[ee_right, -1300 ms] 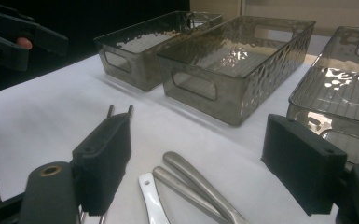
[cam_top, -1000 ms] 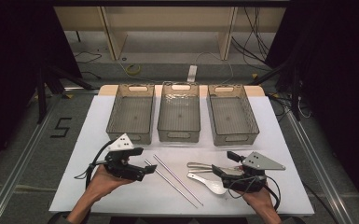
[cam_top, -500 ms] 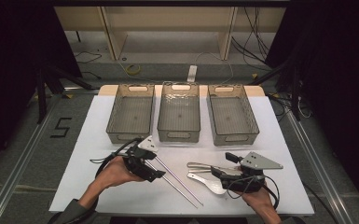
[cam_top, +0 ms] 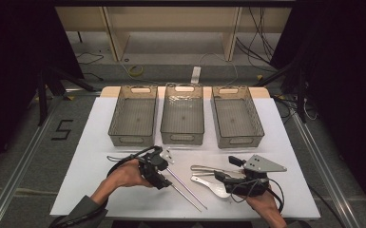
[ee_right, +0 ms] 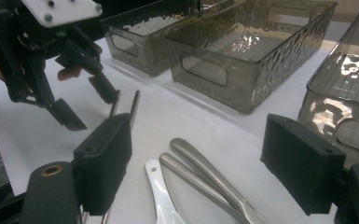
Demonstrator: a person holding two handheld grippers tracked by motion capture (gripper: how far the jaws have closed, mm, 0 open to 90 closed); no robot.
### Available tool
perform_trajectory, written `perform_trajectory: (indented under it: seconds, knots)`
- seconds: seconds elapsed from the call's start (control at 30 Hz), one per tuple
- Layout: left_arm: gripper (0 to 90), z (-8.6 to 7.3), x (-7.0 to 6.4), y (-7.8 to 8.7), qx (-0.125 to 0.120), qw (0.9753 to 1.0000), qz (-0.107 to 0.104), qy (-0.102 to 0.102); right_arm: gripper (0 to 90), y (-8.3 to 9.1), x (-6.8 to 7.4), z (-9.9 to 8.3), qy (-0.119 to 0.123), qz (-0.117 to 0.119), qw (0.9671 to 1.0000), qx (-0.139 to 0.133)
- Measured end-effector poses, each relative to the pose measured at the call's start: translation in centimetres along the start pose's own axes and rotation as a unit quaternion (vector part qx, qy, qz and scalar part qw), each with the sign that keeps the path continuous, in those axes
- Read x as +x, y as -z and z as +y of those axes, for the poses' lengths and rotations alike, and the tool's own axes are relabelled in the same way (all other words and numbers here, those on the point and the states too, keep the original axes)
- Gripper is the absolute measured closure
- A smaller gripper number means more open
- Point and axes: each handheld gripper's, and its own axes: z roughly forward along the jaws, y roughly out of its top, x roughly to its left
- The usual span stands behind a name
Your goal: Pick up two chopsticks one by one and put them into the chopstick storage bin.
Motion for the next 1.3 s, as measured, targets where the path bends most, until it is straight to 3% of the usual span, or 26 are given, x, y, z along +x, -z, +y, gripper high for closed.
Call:
perform_trajectory:
  seconds: [0.07,0.2,0.57,0.6,0.87,1.03,1.3]
  knots:
    - [39.2,0.2,0.0,-0.9,0.022,0.9995,-0.004,-0.020,25.3,0.0,0.0,0.0,0.001,0.000,1.0000,0.001]
    - [41.0,0.0,0.2,-1.4,0.028,0.9995,-0.005,-0.017,25.5,0.0,0.0,0.0,0.001,0.000,1.0000,0.001]
    - [43.1,0.0,0.5,-2.0,0.050,0.9980,-0.019,-0.035,25.5,-0.1,0.0,0.0,0.005,-0.001,1.0000,0.006]
    - [43.8,0.0,0.5,-1.9,0.056,0.9974,-0.019,-0.042,25.5,-0.1,0.0,0.0,0.006,0.000,1.0000,0.007]
    - [52.3,0.0,0.2,-1.7,0.074,0.9961,-0.019,-0.043,25.6,-0.1,0.1,0.0,0.009,0.000,0.9999,0.008]
    - [56.7,-0.3,-0.2,-1.4,0.096,0.9930,-0.025,-0.064,25.7,-0.1,0.1,0.0,0.011,-0.001,0.9999,0.011]
    - [66.0,-0.4,-0.5,-1.2,0.108,0.9908,-0.025,-0.079,25.7,-0.2,0.1,0.0,0.013,-0.002,0.9998,0.013]
